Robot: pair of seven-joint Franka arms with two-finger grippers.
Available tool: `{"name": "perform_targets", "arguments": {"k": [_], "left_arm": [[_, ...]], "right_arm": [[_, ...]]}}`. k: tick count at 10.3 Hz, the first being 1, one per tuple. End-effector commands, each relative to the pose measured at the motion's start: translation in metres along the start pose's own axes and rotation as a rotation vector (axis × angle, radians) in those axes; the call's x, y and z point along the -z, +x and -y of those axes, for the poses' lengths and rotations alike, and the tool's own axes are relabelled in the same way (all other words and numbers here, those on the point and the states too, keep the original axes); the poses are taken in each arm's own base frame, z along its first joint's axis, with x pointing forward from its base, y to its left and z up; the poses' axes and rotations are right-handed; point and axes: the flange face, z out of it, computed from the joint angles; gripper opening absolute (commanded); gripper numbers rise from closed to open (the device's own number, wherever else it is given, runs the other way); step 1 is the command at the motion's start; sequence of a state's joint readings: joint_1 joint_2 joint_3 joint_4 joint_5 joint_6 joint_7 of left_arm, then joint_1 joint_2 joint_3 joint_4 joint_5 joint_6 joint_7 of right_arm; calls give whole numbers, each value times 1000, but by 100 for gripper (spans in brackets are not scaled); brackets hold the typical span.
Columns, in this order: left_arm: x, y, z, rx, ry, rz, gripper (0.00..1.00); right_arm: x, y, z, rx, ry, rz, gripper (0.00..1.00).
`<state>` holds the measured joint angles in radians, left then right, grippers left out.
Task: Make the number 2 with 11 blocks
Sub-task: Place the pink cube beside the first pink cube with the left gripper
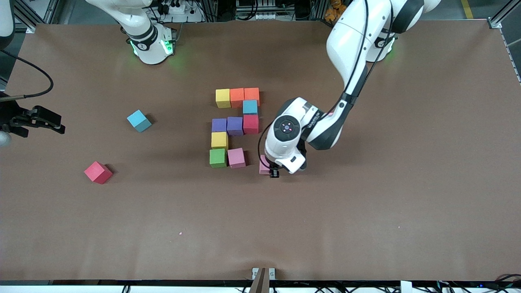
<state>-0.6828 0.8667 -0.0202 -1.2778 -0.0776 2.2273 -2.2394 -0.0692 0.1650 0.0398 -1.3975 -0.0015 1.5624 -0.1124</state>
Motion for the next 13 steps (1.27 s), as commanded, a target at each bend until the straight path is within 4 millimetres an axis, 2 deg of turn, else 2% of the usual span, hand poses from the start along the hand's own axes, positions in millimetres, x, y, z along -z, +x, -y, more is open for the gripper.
{"name": "perform_targets", "arguments": {"k": [1,2,3,4,5,7,8,13], "left_arm": [[-11,-18,1,15,-17,24,22],[-19,-26,6,8,-16,23,22],[-22,-33,9,-4,-32,23,22],[-29,-36,12,4,-39,22,22],[-44,-34,16,20,-25,7,22],[-47,-49,30,7,-50,-18,23],[-56,-50,34,9,-47,-26,23],[-56,-61,42,-8,-62,-7,25]], "right_arm": [[10,-2,-3,-4,-21,-15,100],[19,-2,-6,-10,-23,-37,100],[24,-3,-19,-30,-22,-48,100],[25,-3,-20,-31,-24,-51,100],[25,-3,-20,-31,-24,-51,100],[29,-5,-21,-31,-27,-56,100],[29,-6,-26,-38,-27,-56,100],[29,-7,-30,-47,-24,-54,100]]}}
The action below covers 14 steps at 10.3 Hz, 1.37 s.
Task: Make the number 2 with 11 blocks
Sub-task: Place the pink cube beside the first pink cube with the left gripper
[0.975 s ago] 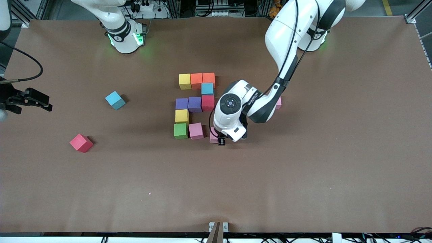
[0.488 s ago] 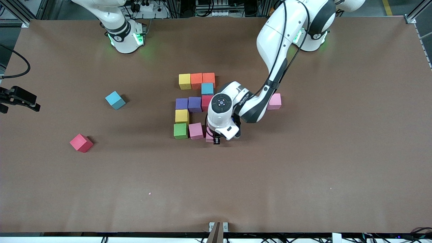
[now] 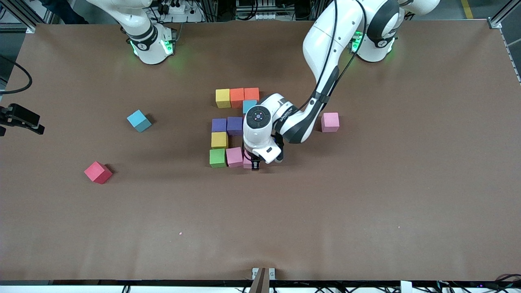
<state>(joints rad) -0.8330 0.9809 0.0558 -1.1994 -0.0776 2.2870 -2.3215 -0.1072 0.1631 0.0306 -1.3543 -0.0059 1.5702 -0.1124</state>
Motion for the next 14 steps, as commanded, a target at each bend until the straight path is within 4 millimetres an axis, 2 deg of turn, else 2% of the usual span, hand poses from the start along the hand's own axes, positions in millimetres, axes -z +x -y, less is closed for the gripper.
{"name": "perform_targets", "arguments": {"k": [1,8,11,14], "left_arm": [[-5,-8,0,19,-14,21,25],[-2,-4,-7,56,-32,24,28],[-2,-7,-2,52,-20,24,29],[-4,-10,4,46,-11,16,29]], "right_arm": [[7,-4,-4,1,-11,-3,100],[6,-5,-3,4,-11,7,100],[5,-4,-2,5,-9,8,100],[2,-2,9,14,4,11,100]]}}
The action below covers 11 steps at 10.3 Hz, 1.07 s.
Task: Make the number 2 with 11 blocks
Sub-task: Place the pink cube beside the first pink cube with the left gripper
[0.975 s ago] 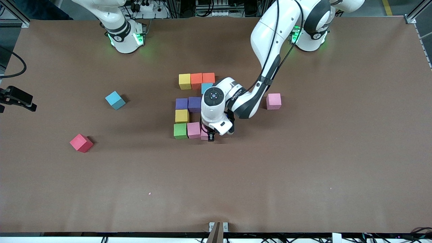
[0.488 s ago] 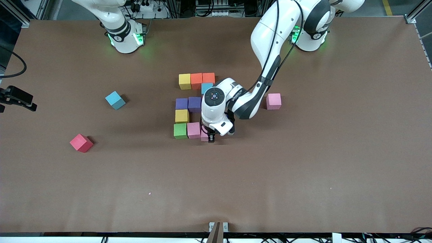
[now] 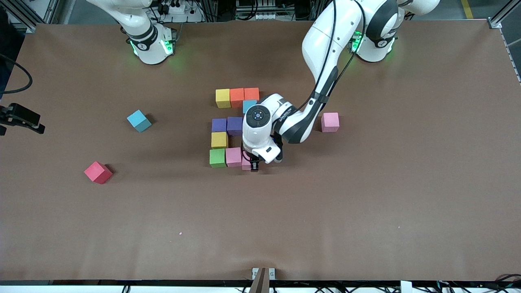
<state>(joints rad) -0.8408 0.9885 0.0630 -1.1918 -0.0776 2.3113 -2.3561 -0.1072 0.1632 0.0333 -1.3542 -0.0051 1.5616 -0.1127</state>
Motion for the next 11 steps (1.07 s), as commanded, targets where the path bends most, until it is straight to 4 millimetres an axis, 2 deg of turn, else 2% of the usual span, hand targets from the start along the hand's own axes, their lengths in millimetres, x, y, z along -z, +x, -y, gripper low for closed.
{"name": "perform_targets", "arguments": {"k": [1,3,4,5,8,11], "left_arm": [[-4,-9,8,11,12,3,29],[-5,-10,10,10,17,1,29],[-7,-11,13,7,23,-5,40],[-7,-9,12,8,22,-8,99],[2,-8,11,6,36,-23,100],[44,-4,-3,14,39,-26,100]], "right_arm": [[3,-1,9,12,5,2,100],[7,-2,4,4,7,-7,100],[7,1,10,12,5,-24,100],[8,3,12,18,3,-39,100],[7,-3,23,44,5,6,100],[4,-6,22,37,-1,37,100]]}}
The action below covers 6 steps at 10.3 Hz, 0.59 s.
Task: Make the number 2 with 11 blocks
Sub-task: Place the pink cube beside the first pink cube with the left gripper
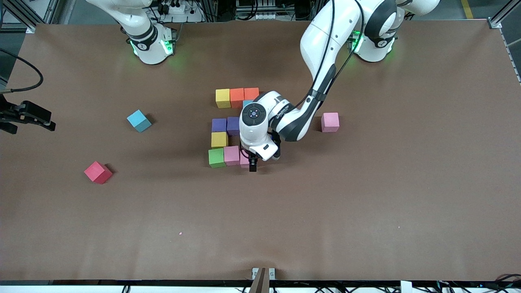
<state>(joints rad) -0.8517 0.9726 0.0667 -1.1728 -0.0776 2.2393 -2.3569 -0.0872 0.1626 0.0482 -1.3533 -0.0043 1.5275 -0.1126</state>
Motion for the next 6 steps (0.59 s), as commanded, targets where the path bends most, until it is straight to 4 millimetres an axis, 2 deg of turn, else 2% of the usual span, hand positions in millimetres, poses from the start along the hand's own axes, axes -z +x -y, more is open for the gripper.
{"name": "perform_targets", "arguments": {"k": [1,2,3,5,6], "left_arm": [[46,10,-16,35,7,4,100],[56,18,-22,43,15,-10,100],[78,24,-29,30,16,-10,100],[114,63,-58,20,37,-29,100],[132,89,-77,24,41,-33,100]], "right_arm": [[5,-6,-4,-8,-10,10,100],[4,-10,-11,-14,0,32,100],[6,-12,-11,-12,3,39,100],[7,-13,-7,-4,-3,40,100],[6,-13,-7,-4,-2,44,100]]}}
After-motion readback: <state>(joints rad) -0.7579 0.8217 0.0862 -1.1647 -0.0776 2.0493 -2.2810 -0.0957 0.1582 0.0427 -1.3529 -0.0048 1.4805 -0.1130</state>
